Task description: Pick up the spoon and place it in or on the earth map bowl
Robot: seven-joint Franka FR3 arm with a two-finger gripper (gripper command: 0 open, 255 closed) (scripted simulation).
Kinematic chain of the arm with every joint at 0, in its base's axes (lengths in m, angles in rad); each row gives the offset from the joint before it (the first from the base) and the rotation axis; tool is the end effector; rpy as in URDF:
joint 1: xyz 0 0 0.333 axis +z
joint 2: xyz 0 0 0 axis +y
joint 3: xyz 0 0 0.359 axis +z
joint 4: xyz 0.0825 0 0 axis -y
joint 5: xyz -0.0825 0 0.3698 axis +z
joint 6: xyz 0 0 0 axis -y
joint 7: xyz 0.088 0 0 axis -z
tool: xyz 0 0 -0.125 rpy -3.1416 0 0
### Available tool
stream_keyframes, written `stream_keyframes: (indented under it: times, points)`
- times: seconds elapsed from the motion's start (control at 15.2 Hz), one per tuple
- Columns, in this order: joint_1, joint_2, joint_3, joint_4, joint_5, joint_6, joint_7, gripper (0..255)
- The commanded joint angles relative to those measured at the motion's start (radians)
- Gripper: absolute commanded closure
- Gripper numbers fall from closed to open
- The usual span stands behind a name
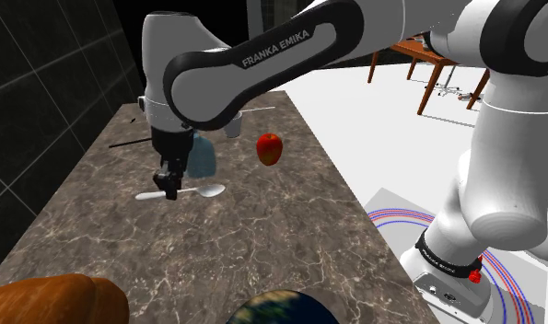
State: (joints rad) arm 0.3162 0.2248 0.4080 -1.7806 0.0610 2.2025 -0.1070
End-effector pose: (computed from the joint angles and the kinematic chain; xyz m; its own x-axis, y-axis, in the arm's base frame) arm 0.4894 0.4105 0.4895 0.7015 0.6771 0.2225 0.7089 -0.6949 -0.1207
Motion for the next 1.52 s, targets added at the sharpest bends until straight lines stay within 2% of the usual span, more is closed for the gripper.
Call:
stream_keyframes:
  times: [0.0,1.12,1.45]
  points:
    - [-0.002,-0.008,0.0,0.018,0.003,-0.026,0.0,255]
    - [-0.001,-0.031,0.003,0.206,0.004,-0.234,0.018,255]
    - [0.018,-0.187,0.033,0.022,0.058,-0.188,0.059,255]
